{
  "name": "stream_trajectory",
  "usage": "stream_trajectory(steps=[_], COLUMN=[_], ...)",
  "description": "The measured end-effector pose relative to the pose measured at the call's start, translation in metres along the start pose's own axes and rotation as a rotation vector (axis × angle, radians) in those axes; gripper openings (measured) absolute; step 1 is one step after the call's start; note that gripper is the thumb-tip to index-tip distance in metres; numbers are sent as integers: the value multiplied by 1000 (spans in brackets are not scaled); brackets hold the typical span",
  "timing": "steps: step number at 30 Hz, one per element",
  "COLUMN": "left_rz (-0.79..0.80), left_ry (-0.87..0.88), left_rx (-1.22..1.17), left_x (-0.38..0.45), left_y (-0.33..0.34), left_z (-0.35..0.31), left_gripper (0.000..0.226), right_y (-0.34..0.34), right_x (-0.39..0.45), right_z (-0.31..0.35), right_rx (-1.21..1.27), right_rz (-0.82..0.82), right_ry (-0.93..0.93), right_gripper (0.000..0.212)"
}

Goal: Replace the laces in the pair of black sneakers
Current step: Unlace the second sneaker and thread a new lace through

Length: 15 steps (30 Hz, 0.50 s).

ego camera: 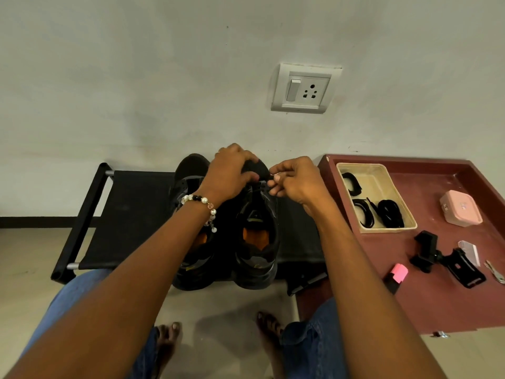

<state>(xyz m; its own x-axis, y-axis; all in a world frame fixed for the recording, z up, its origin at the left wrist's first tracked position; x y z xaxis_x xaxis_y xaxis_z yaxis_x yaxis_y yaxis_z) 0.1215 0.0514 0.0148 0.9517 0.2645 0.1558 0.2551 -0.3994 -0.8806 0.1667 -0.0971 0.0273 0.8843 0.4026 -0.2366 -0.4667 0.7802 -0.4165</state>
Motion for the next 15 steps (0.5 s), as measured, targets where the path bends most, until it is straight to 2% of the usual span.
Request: stream_trajectory(steps=[2,3,7,12,15], left_rz=[29,33,-30,-22,-31], left_ry=[117,122,13,-18,-12], left_rx=[-148,-219,-452,-508,-527], left_x=[-1,-2,-8,-11,-11], left_y=[0,0,4,6,6], left_z=[-14,-17,-15,-15,-15], left_gripper=[41,40,22,18,20], right_y=[1,0,-1,2,1], right_x=[2,3,3,4,5], right_z=[0,0,-2,-11,-13], right_rx=[54,65,107,292,260], right_rz=[-35,-61,-106,-102,-114], right_ry=[8,6,17,98,125], right_gripper=[4,7,14,18,21])
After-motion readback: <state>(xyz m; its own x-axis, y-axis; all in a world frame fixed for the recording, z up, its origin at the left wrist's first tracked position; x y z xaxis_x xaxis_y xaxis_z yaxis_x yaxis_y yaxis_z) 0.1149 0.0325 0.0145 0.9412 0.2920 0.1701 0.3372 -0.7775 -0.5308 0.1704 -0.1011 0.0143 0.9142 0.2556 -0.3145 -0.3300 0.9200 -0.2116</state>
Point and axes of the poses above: each hand's wrist, its own x-axis towards the middle knuckle, its own y-axis out of the palm, z = x × y, the point moved 5 cm from there along x, towards the middle knuckle, and after that the axes turned 3 degrees about x, right-handed, at the moved point
